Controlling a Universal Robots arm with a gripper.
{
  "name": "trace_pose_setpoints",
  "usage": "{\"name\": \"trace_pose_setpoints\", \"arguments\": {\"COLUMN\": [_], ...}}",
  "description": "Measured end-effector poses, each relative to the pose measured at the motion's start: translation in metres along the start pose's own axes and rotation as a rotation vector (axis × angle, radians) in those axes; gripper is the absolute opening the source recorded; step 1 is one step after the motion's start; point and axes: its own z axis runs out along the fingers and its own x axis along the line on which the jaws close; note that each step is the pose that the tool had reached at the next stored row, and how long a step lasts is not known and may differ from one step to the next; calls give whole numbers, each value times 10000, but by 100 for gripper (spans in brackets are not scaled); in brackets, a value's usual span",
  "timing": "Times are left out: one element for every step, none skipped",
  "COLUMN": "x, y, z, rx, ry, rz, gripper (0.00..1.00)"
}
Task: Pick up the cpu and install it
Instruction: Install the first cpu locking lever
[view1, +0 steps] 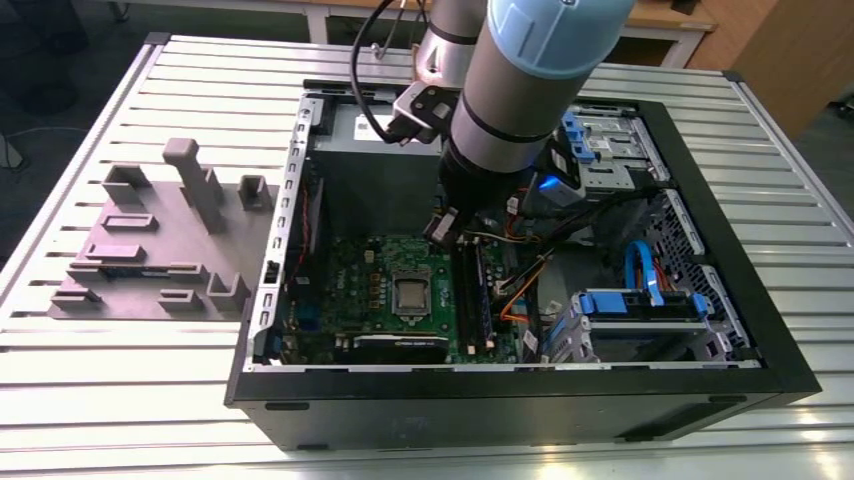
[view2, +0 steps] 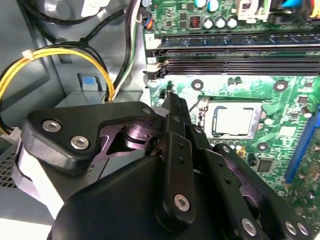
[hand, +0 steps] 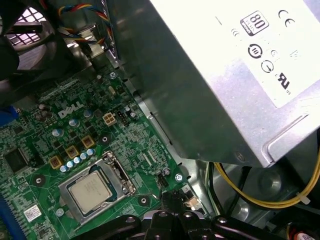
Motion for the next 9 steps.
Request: {"name": "trace_pose_setpoints", "arguments": {"x": [1,1,2,2,3,4,6,8,10], "y": [1,1,2,1,1,3,5,9,13], "z": [-1,-1,0,0,-1,-4,-6,-8,-10], "rx": [40,78,111,133,146,155,161,166,169], "ry": [58,114,162,194,216,234,245,257,264], "rz": [4,6,7,5,1,-4,-14,-28,-44], "gripper": [10,10,10,10,10,10,10,10,10]}}
